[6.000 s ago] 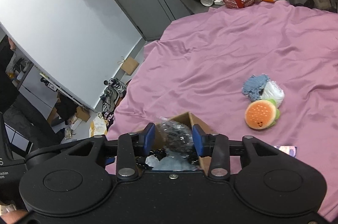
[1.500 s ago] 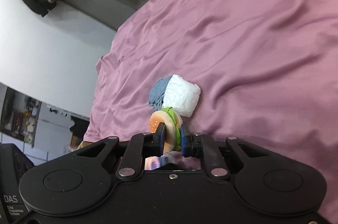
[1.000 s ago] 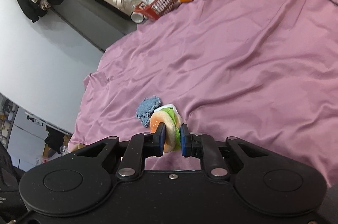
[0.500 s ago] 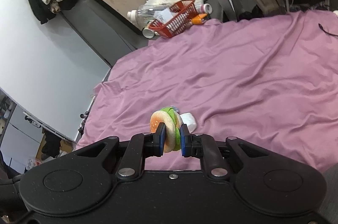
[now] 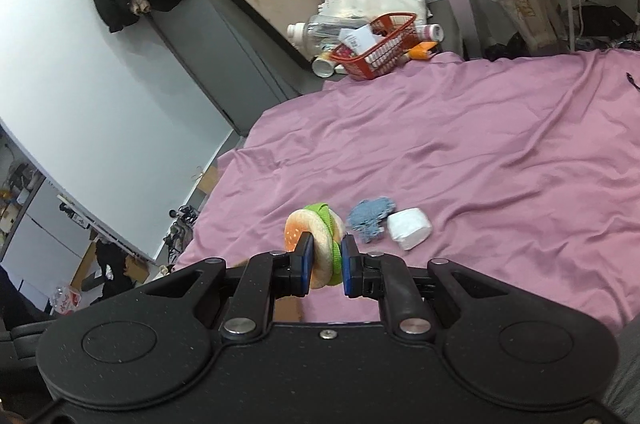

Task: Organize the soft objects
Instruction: 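Carry the tissue pack with the left tool over the box while the right tool carries the burger, then open the left tool to drop the tissue pack while the right tool releases the burger into the box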

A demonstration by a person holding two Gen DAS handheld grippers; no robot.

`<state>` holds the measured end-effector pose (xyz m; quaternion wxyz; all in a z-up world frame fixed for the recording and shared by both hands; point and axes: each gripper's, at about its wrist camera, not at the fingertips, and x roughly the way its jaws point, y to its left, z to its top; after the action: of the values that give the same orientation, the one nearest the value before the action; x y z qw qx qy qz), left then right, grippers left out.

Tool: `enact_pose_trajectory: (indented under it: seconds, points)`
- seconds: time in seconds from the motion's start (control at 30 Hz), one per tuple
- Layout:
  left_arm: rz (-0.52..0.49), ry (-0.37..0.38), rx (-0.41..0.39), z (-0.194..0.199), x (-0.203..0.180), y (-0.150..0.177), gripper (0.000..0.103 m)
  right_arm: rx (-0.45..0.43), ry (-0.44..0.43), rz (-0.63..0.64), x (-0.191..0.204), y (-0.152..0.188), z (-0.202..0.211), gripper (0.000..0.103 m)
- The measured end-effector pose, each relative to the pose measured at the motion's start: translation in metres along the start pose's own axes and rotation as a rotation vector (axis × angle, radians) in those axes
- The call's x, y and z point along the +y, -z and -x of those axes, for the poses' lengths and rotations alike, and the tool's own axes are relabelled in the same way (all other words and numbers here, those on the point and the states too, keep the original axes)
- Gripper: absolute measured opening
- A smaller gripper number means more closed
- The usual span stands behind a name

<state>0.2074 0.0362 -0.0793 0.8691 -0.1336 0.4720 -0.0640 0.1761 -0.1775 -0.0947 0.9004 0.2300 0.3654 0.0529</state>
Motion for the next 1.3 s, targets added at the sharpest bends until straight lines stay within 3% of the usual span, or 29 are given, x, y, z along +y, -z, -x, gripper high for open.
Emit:
enact_pose_trajectory:
  seconds: [0.2, 0.7, 0.8, 1.1, 1.17, 1.23, 1.3]
  points:
    - [-0.008, -0.008, -0.007, 0.011, 0.022, 0.001, 0.075, 0.013, -0.023, 0.041, 0.026, 0.013, -0.001, 0.015]
    - [0.009, -0.081, 0.073, 0.011, 0.071, 0.023, 0.076, 0.090, -0.082, 0.073, 0.065, 0.041, -0.006, 0.015]
    - [0.002, -0.131, 0.087, 0.008, 0.074, 0.022, 0.077, 0.114, -0.090, 0.076, 0.070, 0.048, -0.007, 0.015]
    - [0.024, -0.150, 0.046, 0.021, 0.079, 0.014, 0.078, 0.186, -0.115, 0.084, 0.081, 0.066, -0.013, 0.015]
    - [0.027, -0.147, 0.045, 0.022, 0.080, 0.013, 0.078, 0.199, -0.117, 0.085, 0.082, 0.068, -0.014, 0.016]
    - [0.027, -0.146, 0.045, 0.022, 0.078, 0.013, 0.078, 0.227, -0.113, 0.075, 0.080, 0.070, -0.016, 0.026]
    - [0.028, -0.143, 0.045, 0.022, 0.076, 0.014, 0.078, 0.250, -0.115, 0.043, 0.074, 0.069, -0.018, 0.028]
